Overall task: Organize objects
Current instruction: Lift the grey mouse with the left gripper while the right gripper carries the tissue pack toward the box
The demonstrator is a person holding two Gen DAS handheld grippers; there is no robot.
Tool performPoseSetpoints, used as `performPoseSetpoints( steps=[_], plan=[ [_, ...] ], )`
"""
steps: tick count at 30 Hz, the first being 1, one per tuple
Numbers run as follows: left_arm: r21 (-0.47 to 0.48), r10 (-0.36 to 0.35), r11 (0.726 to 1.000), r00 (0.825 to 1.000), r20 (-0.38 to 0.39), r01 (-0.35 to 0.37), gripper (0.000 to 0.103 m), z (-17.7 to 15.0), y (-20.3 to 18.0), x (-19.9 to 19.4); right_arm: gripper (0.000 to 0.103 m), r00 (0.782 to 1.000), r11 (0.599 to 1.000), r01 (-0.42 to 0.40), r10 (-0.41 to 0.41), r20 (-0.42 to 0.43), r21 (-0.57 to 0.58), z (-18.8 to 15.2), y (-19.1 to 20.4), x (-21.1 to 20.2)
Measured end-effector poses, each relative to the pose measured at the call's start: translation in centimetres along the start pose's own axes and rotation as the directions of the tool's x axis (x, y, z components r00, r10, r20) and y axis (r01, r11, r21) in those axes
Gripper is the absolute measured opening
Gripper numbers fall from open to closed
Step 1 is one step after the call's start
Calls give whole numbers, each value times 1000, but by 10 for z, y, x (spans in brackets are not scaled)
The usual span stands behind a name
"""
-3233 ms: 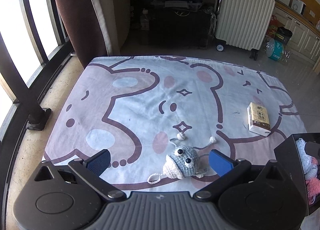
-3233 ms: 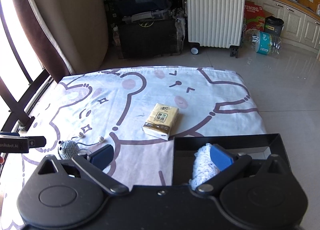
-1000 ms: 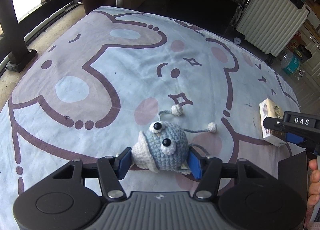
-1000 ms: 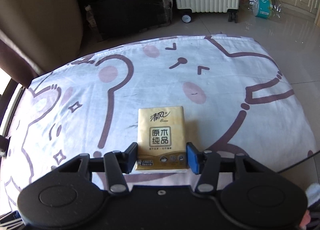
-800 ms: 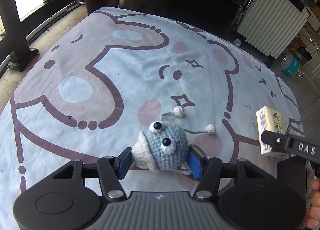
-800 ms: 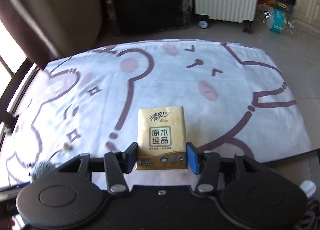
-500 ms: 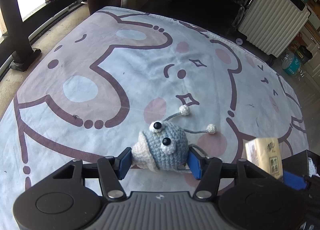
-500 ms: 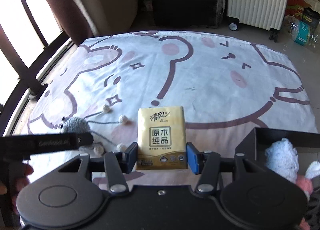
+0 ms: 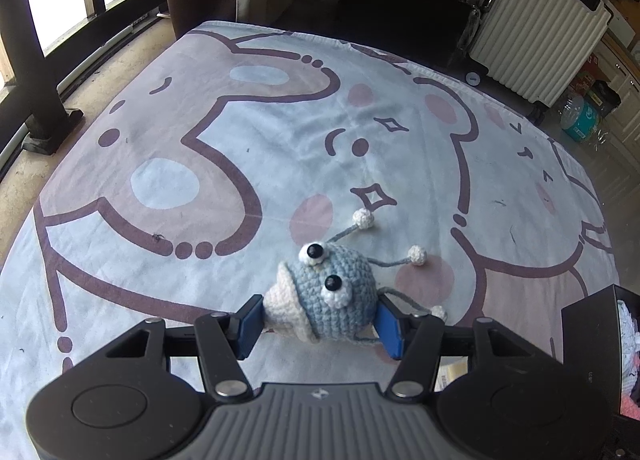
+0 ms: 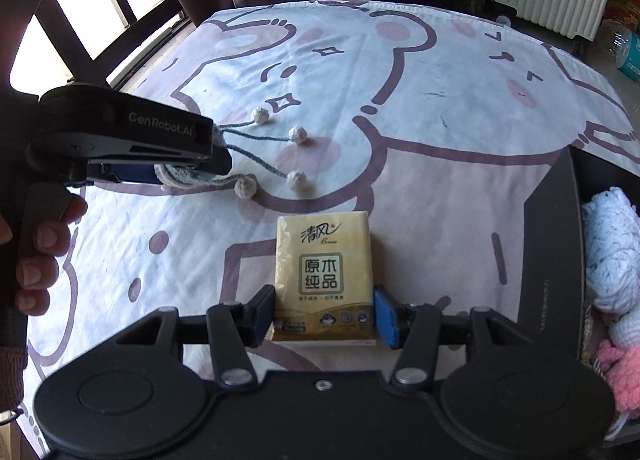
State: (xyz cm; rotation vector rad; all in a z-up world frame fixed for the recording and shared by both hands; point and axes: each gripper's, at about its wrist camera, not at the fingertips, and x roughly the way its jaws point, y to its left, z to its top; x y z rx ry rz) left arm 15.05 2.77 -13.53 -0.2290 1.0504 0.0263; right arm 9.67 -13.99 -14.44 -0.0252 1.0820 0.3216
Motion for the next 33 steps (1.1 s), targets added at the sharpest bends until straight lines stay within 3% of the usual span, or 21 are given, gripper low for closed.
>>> performPoseSetpoints(
  steps=[11, 23, 33],
  plan=[
    [9, -9, 1000, 1000, 15, 9, 59, 2, 3, -8, 52, 1000, 999, -14, 13, 15, 35, 6, -6, 5],
    [52, -76, 996, 988, 133, 70, 59, 20, -16, -53, 52, 979, 995, -35, 15, 201, 94, 40, -26, -58],
    [167, -145, 978, 981, 131, 123, 59, 19, -53, -81, 52, 969, 990, -27, -8, 247, 139, 48, -50, -85]
  ],
)
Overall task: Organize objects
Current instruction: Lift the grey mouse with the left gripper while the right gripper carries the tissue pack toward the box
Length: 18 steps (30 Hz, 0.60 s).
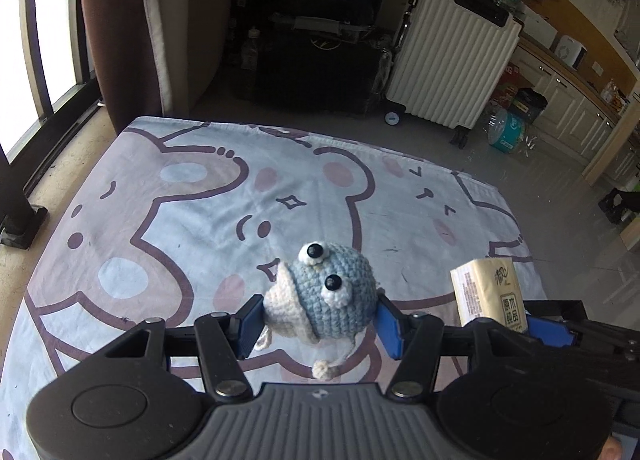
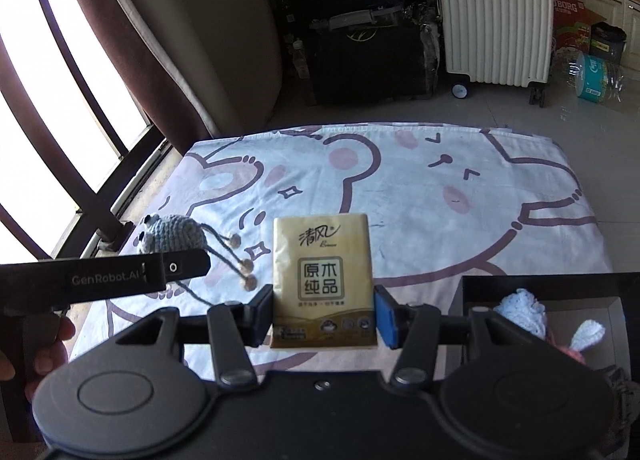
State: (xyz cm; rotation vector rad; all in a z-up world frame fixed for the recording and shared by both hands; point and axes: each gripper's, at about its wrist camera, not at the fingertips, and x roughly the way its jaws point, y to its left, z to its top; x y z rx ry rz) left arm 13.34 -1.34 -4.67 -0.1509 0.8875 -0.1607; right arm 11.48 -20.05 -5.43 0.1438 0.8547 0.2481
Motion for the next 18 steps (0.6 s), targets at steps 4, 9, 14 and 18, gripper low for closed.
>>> performPoseSetpoints(
  steps=[4, 9, 14, 18],
  plan=[
    [34, -11, 999, 1000, -2, 11, 59, 0, -12, -3, 52, 999, 999, 32, -33, 11, 13, 0, -12, -7],
    [68, -10, 998, 1000, 11, 10, 59, 1, -23, -8, 52, 997, 997, 66, -67, 34, 28, 1, -28, -18],
    [100, -17, 995, 1000, 21, 15, 59, 2, -36, -12, 52, 994, 996, 88, -90, 58, 34, 2, -39, -28],
    [119, -21, 993, 999, 26, 18, 59, 2, -45, -16, 52, 991, 994, 107, -109, 73, 31, 3, -44, -36]
  ],
)
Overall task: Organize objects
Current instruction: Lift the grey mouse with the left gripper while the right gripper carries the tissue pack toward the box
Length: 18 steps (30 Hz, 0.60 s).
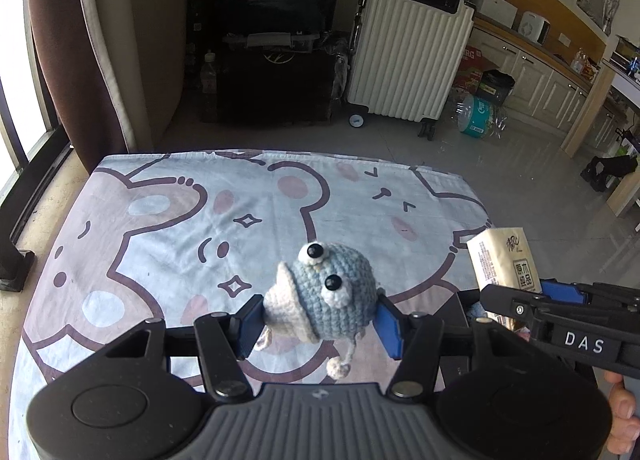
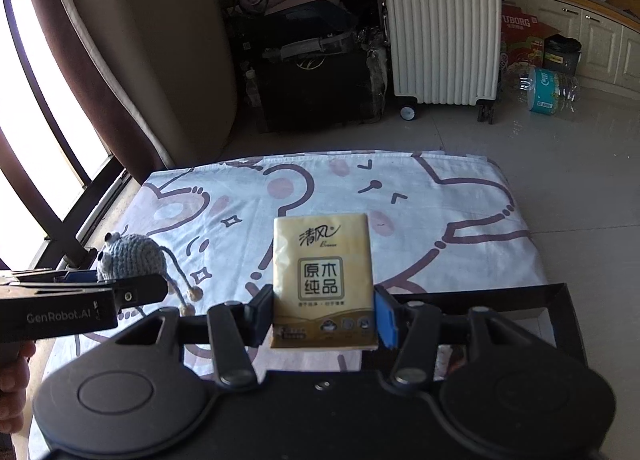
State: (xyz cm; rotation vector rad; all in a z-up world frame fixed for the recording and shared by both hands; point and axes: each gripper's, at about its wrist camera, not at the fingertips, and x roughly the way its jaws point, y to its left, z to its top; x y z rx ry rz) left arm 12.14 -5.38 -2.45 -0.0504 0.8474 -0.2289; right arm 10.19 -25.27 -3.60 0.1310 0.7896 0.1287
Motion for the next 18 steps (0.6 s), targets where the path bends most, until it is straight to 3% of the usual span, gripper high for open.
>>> performPoseSetpoints(
  steps=[10, 18],
  plan=[
    [-1, -54, 999, 998, -25, 54, 59, 3, -23, 0, 52, 999, 998, 51, -50, 15, -40, 1, -15, -16],
    [14, -113, 993, 991, -76, 115, 59, 7, -58, 9, 53, 995, 995, 96, -96, 18, -21, 9, -55, -31]
  ],
)
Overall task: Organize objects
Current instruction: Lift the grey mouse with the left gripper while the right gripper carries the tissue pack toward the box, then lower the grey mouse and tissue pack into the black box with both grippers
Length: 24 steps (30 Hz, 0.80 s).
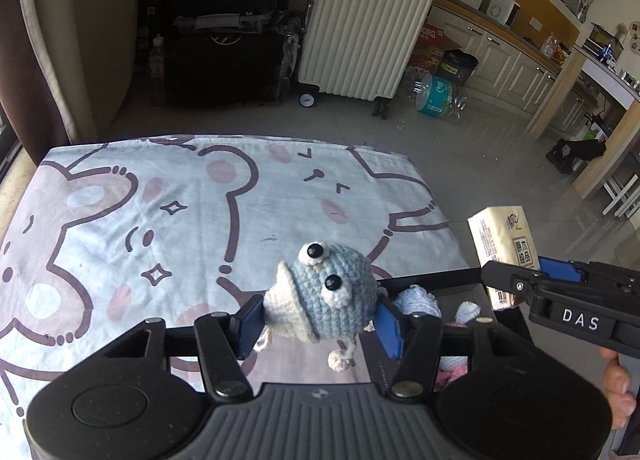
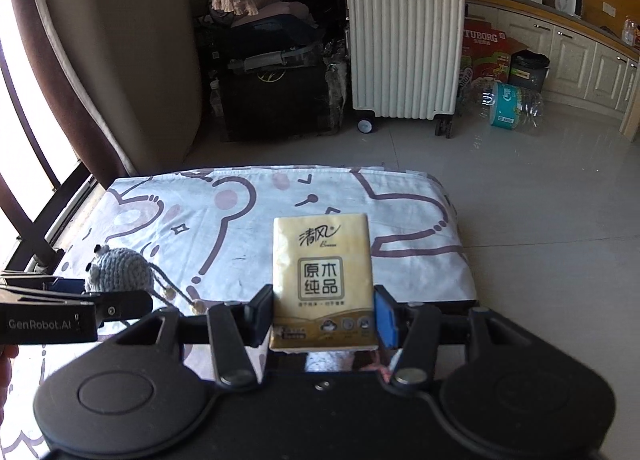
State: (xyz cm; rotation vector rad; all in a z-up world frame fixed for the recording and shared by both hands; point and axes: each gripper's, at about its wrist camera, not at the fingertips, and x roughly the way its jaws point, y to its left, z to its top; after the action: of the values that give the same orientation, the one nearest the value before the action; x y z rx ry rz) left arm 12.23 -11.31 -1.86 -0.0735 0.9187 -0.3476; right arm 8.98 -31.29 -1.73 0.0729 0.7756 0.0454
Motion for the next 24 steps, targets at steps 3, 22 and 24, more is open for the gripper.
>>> performPoseSetpoints(
  steps=[3, 22, 24],
  plan=[
    [36, -9, 999, 1000, 5, 8, 59, 8, -18, -1, 52, 1000, 1000, 22, -22, -11, -9, 3, -14, -1],
    [165, -55, 983, 985, -161, 82, 59, -11, -97, 35, 53, 984, 999, 50, -46, -170, 19, 3, -80, 17],
    [175, -51, 981, 984, -173, 81, 59, -17, -100, 40, 53, 980, 998, 62, -58, -190, 18, 0, -83, 24]
  ],
)
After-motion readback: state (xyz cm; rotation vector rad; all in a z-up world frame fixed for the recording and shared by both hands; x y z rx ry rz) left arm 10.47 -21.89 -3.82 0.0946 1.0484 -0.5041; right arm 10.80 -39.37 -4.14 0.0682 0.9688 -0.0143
